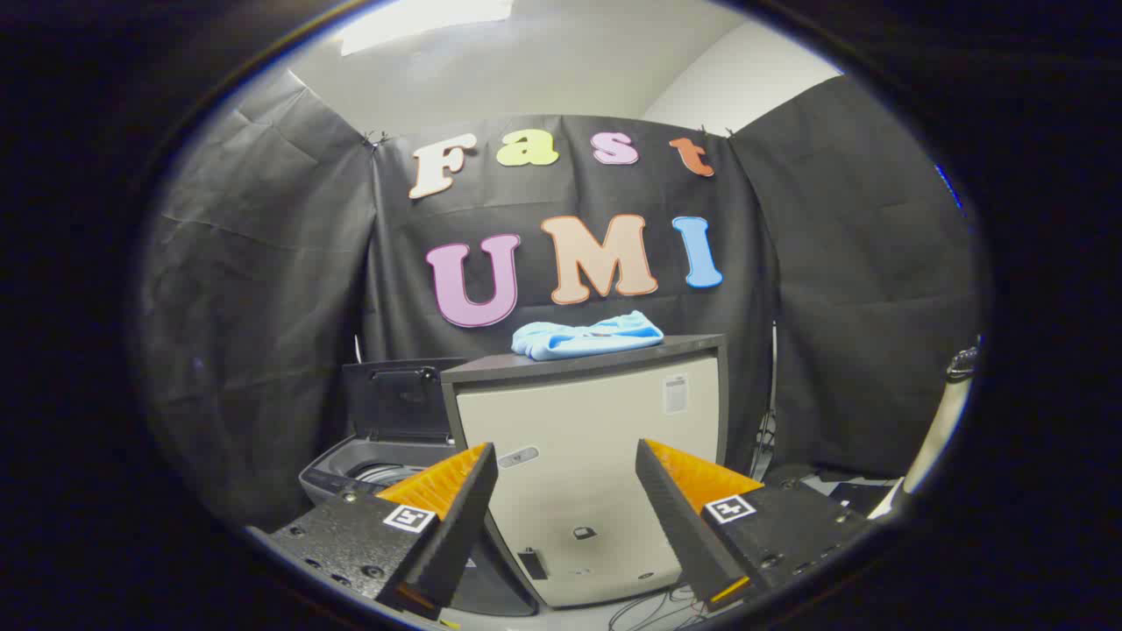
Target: Put the clothes into the washing machine and then close the washing machine lid.
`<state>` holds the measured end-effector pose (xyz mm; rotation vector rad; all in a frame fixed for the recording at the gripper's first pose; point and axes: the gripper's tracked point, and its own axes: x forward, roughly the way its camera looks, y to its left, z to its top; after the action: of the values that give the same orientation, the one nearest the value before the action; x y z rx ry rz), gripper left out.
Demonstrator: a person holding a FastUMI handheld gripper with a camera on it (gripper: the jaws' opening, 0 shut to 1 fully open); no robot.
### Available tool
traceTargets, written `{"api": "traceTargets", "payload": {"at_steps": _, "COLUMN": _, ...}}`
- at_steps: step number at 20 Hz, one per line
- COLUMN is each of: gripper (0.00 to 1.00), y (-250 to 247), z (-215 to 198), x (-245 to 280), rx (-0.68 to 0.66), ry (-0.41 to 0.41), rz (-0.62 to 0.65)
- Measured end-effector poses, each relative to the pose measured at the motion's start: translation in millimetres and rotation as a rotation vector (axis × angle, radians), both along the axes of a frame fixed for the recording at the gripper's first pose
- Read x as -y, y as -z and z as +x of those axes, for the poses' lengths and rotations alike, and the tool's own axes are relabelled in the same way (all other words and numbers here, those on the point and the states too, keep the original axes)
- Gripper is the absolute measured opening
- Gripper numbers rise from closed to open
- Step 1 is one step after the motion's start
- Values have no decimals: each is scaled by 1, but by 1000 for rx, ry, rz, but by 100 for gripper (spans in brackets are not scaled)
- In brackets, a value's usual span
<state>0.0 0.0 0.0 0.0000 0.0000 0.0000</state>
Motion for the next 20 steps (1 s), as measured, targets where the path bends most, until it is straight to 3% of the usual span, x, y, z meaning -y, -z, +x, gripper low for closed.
{"api": "traceTargets", "payload": {"at_steps": 10, "gripper": 96, "y": 0, "z": 6, "x": -3, "rx": -8, "ry": 10, "rz": 23}}
{"api": "traceTargets", "payload": {"at_steps": 20, "gripper": 96, "y": -1, "z": 28, "x": 25, "rx": -53, "ry": 78, "rz": 77}}
